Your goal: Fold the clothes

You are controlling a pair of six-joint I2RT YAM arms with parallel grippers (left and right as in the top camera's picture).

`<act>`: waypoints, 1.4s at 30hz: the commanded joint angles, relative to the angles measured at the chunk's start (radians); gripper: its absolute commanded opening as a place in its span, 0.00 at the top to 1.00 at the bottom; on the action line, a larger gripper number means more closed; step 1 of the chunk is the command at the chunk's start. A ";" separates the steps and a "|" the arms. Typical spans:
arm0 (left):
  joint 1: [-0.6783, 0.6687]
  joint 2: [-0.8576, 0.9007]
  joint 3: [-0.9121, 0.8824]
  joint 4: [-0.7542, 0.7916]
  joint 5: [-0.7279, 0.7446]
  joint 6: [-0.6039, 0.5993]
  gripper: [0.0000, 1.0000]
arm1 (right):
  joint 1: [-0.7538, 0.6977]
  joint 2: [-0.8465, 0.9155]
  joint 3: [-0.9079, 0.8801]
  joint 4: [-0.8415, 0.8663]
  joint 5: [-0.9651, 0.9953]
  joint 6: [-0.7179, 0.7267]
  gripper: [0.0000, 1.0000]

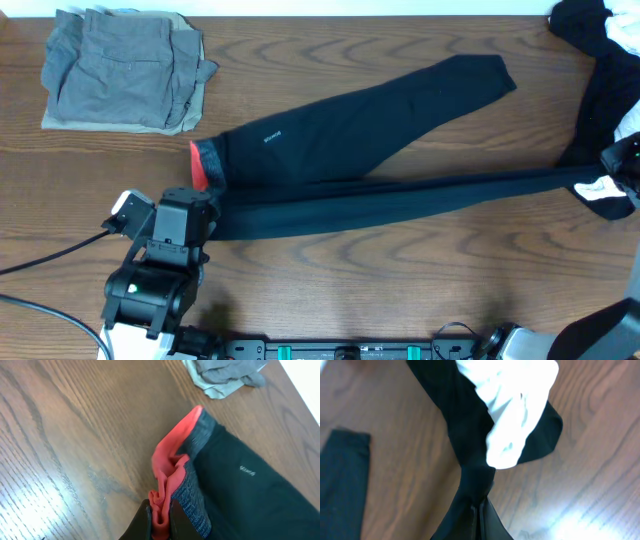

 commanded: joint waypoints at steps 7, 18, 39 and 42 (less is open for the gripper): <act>0.002 0.128 0.023 0.090 -0.092 0.010 0.94 | 0.026 0.054 0.000 0.115 0.013 -0.014 0.99; 0.002 0.414 0.023 0.323 -0.091 0.010 0.94 | 0.122 0.256 0.000 0.367 0.011 -0.043 0.99; 0.013 0.642 0.023 0.657 -0.222 0.010 0.94 | 0.336 0.541 0.001 0.991 0.031 -0.090 0.99; 0.028 0.684 0.023 0.702 -0.222 0.010 0.94 | 0.362 0.564 0.001 1.049 0.039 -0.090 0.99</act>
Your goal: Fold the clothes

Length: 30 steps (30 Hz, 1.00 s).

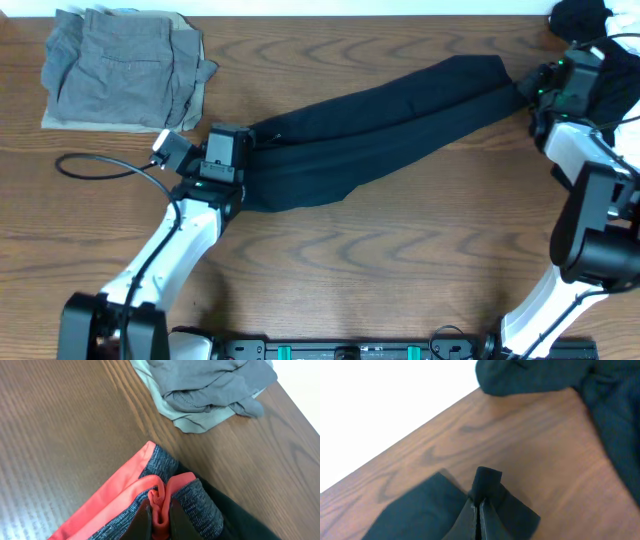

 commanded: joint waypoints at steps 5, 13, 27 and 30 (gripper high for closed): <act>0.061 0.065 0.019 0.069 -0.051 0.005 0.94 | 0.066 0.041 0.003 0.084 0.109 -0.015 0.98; 0.132 0.065 0.019 0.142 -0.050 0.005 0.94 | 0.092 0.042 0.013 0.156 0.144 -0.014 0.98; 0.170 0.065 0.019 0.261 -0.051 0.006 0.89 | 0.111 0.125 0.099 0.227 0.098 -0.014 0.97; 0.170 0.065 0.019 0.285 -0.051 0.006 0.24 | 0.129 0.159 0.131 0.265 0.098 -0.014 0.75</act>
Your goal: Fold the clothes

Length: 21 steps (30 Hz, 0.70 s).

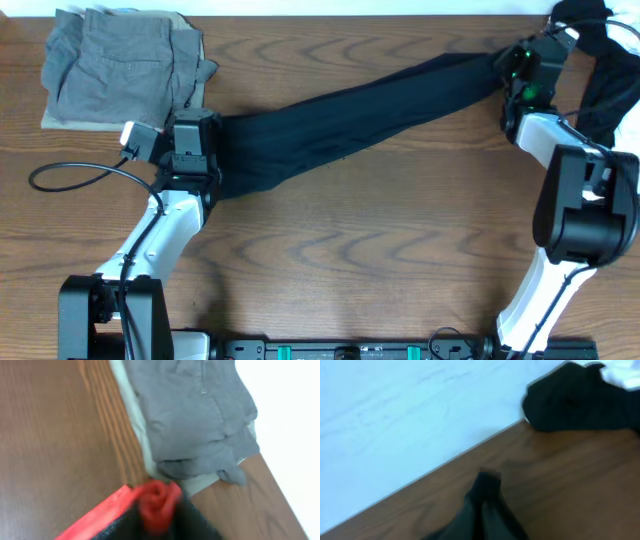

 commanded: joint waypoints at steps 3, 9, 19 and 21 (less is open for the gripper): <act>0.011 0.002 0.019 0.016 -0.037 0.006 0.02 | 0.046 0.074 0.087 0.047 0.007 -0.014 0.01; 0.011 0.002 0.019 0.015 -0.037 0.055 0.02 | 0.074 0.100 0.117 0.026 0.005 -0.042 0.01; 0.010 0.002 0.019 -0.032 0.199 0.309 0.02 | 0.071 0.022 0.155 -0.290 -0.154 -0.205 0.01; 0.010 0.002 0.019 -0.060 0.268 0.351 0.02 | 0.064 -0.002 0.171 -0.365 -0.221 -0.273 0.01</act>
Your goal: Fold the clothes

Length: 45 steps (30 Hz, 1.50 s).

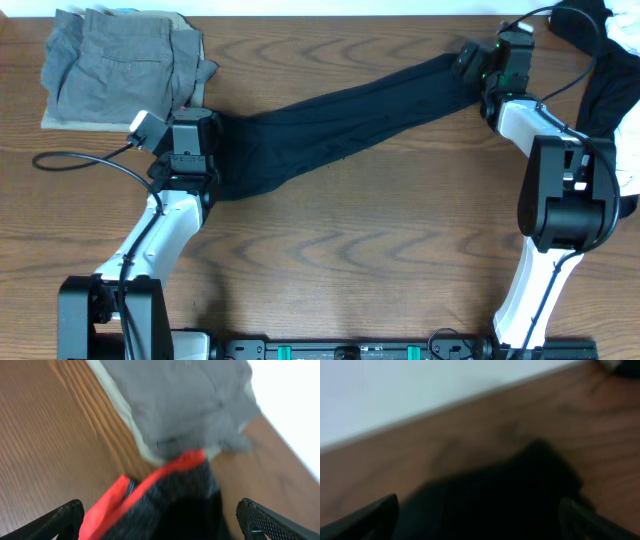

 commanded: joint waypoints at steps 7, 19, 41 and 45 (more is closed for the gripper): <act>0.005 0.002 0.019 -0.115 0.348 0.277 0.02 | -0.075 -0.079 0.178 -0.254 -0.336 -0.320 0.01; 0.002 -0.075 0.031 -0.266 0.360 0.381 0.02 | -0.172 -0.039 0.235 -0.317 -0.389 -0.422 0.01; 0.003 -0.124 0.044 -0.403 0.350 0.381 0.02 | -0.190 0.160 0.237 -0.243 -0.480 -0.442 0.01; 0.003 -0.124 0.044 -0.402 0.349 0.381 0.02 | -0.188 0.188 0.237 -0.214 -0.475 -0.414 0.01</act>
